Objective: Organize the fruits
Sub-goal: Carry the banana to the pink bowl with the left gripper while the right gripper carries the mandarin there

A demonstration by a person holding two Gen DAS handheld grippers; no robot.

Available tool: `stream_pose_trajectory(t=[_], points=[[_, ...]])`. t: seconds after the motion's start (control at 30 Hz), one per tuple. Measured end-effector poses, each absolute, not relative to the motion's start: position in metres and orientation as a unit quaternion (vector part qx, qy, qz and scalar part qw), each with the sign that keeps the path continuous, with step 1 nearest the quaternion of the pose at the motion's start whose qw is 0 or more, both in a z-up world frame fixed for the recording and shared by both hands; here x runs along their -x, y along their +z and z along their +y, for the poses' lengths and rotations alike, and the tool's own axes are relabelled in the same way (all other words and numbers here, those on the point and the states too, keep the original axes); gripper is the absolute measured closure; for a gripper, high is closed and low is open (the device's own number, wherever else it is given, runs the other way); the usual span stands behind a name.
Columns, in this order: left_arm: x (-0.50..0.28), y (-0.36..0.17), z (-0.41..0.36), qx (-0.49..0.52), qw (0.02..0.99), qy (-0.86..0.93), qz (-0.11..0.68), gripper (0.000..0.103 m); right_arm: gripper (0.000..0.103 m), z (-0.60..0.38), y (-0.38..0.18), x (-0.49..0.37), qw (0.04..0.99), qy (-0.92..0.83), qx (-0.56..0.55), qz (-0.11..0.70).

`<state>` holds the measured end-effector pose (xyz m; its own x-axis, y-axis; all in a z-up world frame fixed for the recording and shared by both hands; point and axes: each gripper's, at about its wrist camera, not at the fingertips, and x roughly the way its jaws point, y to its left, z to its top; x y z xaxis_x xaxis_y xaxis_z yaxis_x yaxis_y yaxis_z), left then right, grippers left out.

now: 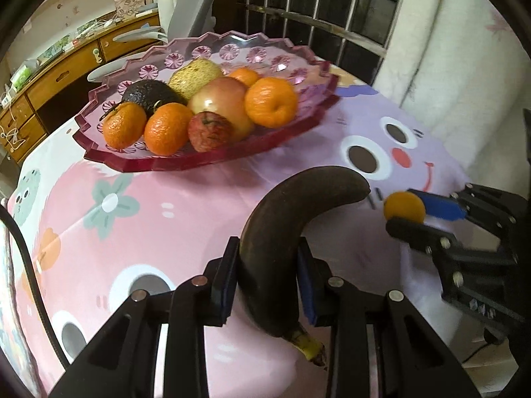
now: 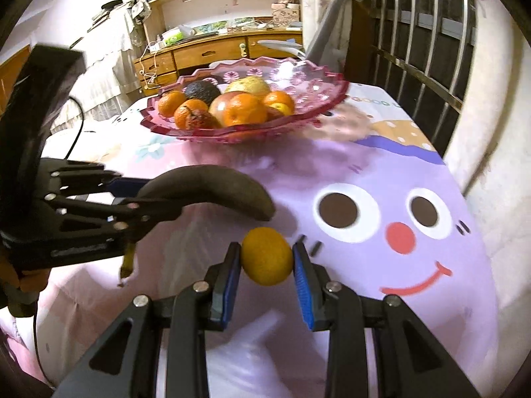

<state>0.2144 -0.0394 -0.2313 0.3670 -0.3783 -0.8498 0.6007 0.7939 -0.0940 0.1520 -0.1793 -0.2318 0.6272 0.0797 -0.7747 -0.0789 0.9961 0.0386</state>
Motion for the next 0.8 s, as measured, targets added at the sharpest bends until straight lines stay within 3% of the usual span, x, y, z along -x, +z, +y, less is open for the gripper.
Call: stream_pose_trajectory(t=[0.33, 0.8], points=[[-0.197, -0.179, -0.042, -0.095, 0.825, -0.310, 0.462, 0.073, 0.071, -0.219, -0.197, -0.152, 0.910, 0.017, -0.020, 0.415], [-0.273, -0.083, -0.024, -0.073, 0.894, -0.263, 0.355, 0.073, 0.071, -0.215, -0.149, -0.218, 0.929, 0.040, -0.003, 0.368]])
